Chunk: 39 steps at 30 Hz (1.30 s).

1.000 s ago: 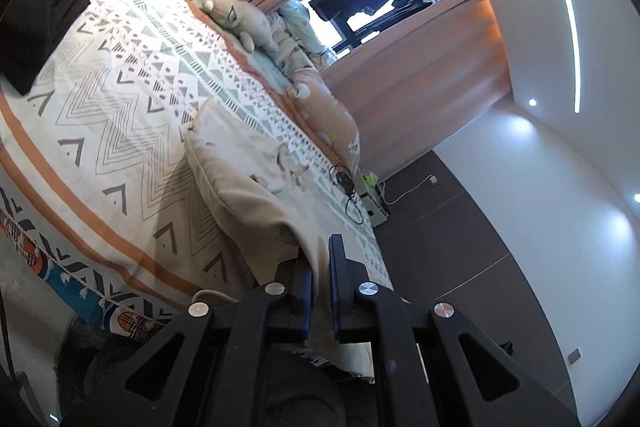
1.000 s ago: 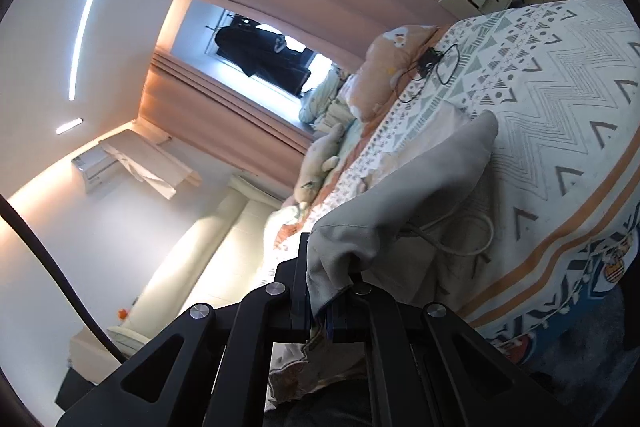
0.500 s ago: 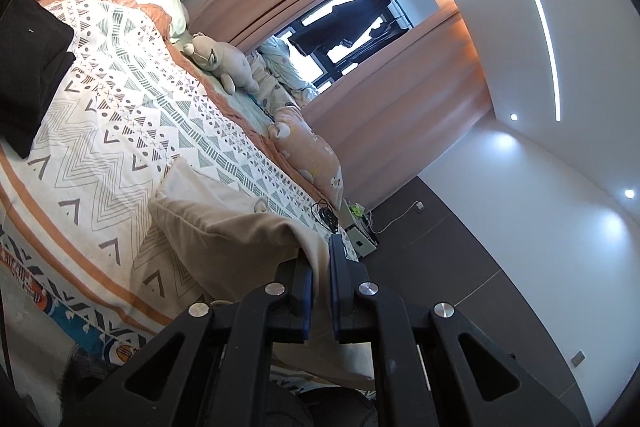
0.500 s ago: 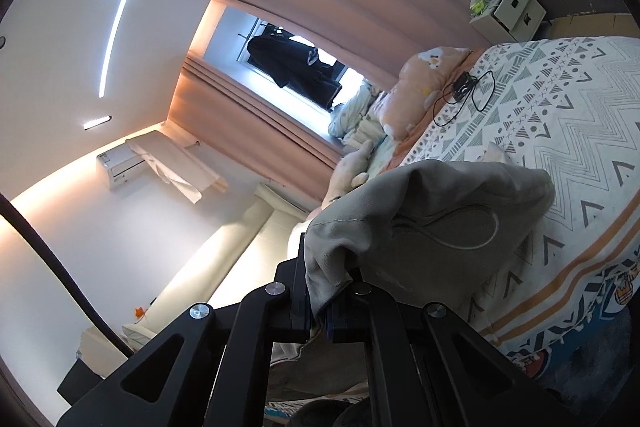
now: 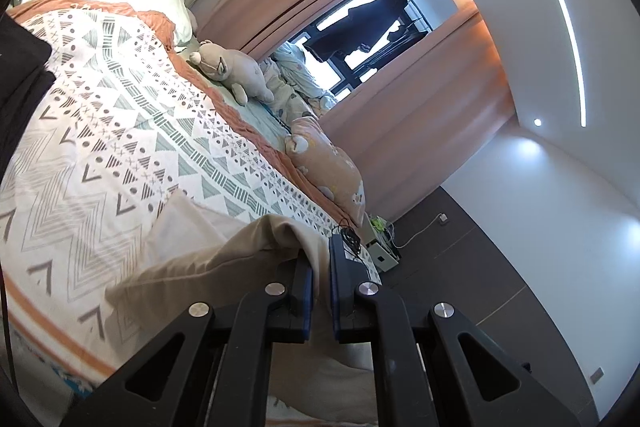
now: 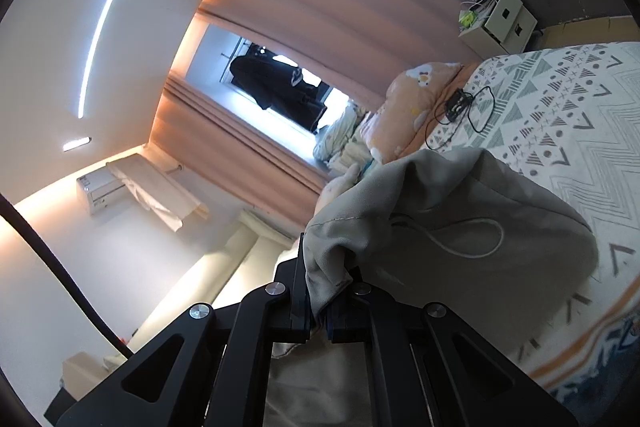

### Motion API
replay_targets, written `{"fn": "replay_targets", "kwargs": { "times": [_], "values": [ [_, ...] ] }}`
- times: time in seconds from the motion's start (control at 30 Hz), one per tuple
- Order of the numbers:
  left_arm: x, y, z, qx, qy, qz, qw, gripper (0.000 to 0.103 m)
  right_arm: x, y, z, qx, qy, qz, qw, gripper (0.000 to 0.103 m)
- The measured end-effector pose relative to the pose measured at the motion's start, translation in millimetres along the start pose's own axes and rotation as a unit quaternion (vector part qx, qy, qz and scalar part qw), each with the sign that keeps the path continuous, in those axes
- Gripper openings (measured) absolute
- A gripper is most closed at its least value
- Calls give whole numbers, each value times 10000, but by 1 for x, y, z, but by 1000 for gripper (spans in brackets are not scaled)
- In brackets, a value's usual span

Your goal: Fold large clothes

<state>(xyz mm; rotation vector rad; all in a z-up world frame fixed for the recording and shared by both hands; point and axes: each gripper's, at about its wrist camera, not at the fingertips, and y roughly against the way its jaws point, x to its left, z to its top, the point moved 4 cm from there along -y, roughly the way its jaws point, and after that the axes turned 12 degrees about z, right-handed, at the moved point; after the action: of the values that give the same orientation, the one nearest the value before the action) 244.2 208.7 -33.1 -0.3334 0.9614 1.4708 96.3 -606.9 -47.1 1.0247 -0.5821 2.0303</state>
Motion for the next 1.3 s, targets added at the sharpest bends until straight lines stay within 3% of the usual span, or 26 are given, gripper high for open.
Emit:
{"fn": "replay_targets", "kwargs": {
  "times": [0.17,0.63,0.93,1.03,1.2,1.3],
  "values": [
    [-6,-49,29,-27,8,107,9999,9,-16,-59,9,-115,-63,-142,9998,1],
    [-1,-206,65,386,148,806,9959,9,-58,-191,26,-499,-836,-1395,9854,1],
    [40,-291,44,851,149,1212,9889,9,-101,-233,6,-332,-1111,-1780,9772,6],
    [59,-323,32,1232,172,1674,9780,9,-112,-249,-4,-236,-1046,-2054,9728,6],
    [84,-354,14,1690,352,1924,9660,10,-122,-277,-21,122,-1060,-2520,9618,6],
    [84,-360,6,1697,56,2118,9625,20,-122,-283,-25,112,-1026,-2702,9573,18]
  ]
}}
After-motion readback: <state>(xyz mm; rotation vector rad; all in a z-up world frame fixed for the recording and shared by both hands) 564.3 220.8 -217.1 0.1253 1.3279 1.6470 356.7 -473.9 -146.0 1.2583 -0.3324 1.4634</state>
